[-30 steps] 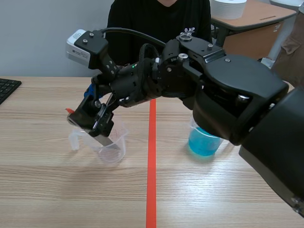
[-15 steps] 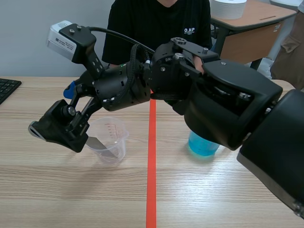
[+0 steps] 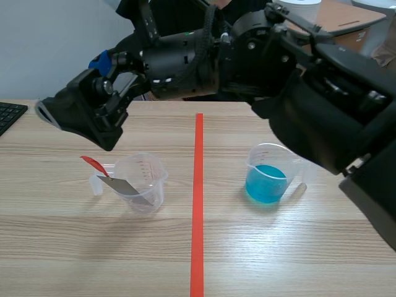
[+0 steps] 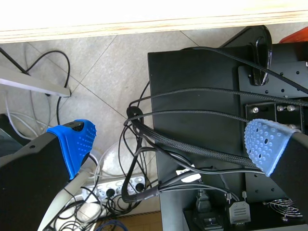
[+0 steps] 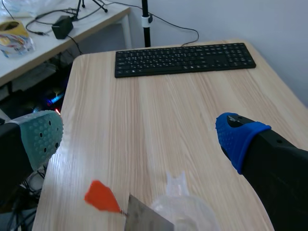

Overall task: Do the redox reaction experiment.
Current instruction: 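Return to the home posture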

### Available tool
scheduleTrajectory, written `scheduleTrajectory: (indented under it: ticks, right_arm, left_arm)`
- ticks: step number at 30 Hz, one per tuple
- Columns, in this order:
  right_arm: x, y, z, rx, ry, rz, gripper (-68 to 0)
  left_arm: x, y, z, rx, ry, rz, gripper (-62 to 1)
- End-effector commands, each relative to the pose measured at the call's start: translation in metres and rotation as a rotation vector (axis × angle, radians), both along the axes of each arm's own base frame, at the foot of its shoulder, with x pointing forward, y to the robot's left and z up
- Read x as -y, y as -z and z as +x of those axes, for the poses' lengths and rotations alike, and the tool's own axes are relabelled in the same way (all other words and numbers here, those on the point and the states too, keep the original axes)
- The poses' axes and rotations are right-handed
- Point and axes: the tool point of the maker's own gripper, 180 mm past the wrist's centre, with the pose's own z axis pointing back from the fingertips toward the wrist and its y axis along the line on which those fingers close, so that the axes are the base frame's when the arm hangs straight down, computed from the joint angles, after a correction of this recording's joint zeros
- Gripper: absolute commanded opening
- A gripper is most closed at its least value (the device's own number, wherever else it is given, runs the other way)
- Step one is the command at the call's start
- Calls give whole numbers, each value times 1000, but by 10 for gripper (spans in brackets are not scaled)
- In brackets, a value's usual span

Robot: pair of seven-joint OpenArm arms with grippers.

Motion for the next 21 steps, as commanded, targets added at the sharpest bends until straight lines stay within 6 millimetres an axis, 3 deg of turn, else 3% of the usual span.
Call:
scheduleTrajectory:
  ticks: [1,7,12,21]
  right_arm:
    - [13,-10,7,30,29,11,-6]
    - [55,4,13,29,115,-8,-7]
    - [89,23,5,8,168,-35,-8]
    - [146,49,-10,-44,303,-75,-8]
  left_arm:
    - [-1,-4,6,20,2,2,14]
    - [-2,-4,7,22,56,28,14]
    - [-11,-11,16,45,111,50,14]
    - [-22,-48,65,179,244,85,14]
